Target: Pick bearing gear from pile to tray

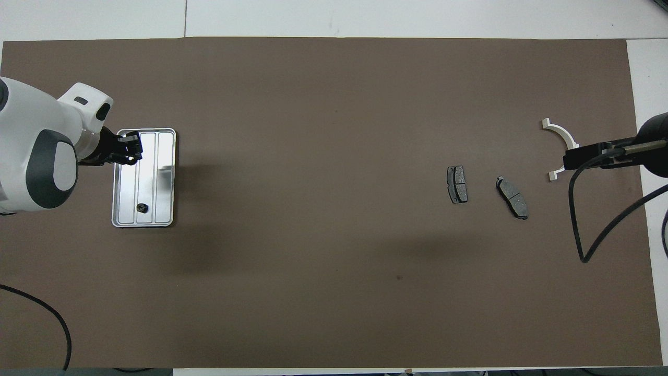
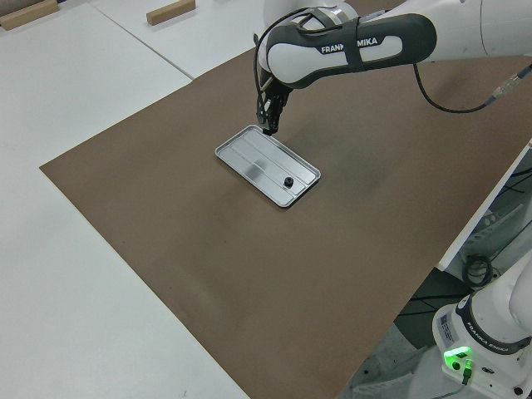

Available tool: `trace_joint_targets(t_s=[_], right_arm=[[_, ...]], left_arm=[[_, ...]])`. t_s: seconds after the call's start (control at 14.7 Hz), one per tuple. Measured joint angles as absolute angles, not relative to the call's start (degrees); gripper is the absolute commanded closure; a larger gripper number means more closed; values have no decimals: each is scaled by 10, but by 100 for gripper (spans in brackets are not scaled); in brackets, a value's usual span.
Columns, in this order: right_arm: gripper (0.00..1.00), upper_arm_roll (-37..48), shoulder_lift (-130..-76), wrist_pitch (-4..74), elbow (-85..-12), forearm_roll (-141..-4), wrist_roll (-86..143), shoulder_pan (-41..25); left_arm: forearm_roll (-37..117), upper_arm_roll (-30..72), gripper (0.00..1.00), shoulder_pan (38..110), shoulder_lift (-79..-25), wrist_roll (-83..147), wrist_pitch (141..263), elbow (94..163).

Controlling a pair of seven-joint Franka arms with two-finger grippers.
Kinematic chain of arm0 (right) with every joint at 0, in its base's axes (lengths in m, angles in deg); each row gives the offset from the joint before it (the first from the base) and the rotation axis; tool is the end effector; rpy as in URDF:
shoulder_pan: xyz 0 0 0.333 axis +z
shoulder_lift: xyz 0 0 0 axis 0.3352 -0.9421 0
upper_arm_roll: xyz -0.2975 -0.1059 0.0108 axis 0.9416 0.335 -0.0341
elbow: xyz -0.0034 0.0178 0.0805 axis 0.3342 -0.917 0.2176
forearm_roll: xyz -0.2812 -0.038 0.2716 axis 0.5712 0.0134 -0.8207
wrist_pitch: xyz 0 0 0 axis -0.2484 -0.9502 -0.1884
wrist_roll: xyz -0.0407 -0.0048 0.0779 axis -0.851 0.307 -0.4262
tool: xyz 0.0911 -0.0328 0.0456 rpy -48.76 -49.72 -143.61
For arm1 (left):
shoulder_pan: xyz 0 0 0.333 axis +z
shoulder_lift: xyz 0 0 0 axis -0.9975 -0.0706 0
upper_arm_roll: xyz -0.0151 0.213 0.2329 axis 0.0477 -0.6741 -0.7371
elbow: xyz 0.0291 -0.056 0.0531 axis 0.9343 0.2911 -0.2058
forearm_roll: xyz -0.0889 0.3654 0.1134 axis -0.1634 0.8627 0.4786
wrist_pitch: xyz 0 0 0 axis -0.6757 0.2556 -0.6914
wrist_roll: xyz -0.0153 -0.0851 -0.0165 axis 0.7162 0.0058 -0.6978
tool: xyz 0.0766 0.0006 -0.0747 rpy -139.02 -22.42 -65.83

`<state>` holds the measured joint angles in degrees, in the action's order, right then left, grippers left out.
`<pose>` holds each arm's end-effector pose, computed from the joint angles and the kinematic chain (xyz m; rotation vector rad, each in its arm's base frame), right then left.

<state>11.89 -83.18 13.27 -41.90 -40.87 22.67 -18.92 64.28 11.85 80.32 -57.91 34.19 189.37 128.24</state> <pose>0.5365 0.0116 0.6204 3.1239 0.0978 0.0929 0.6191 -0.0014 0.3657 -3.1126 -0.3775 -0.0533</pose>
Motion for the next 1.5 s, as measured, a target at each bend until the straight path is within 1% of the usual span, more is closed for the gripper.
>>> trace_joint_targets(t_s=[0.27,0.48,0.68,0.75,0.82,0.88,0.95,1.22,1.36,1.5], right_arm=[[0,123,-836,133,-424,-409,227,-189],[0,123,-845,133,-422,-409,227,-189],[0,123,-853,133,-406,-409,227,-189],[0,123,-855,133,-402,-409,227,-189],[0,123,-856,133,-399,-409,227,-189],[0,124,-856,132,-398,-409,227,-189],[0,124,-856,131,-398,-409,227,-189],[0,124,-856,130,-397,-409,227,-189],[0,124,-856,130,-397,-409,227,-188],[0,124,-856,130,-397,-409,227,-186]], left_arm=[[643,125,89,803,-604,342,1920,1300],[643,123,89,806,-605,342,1963,1342],[642,123,89,807,-601,342,1971,1352],[642,123,86,807,-599,342,1971,1353],[642,123,62,807,-598,342,1971,1355],[642,123,16,807,-598,342,1971,1356],[642,123,0,808,-598,342,1971,1357],[642,124,0,808,-594,342,1960,1351],[642,124,0,809,-578,342,1918,1328],[642,121,0,814,-549,342,1850,1296]])
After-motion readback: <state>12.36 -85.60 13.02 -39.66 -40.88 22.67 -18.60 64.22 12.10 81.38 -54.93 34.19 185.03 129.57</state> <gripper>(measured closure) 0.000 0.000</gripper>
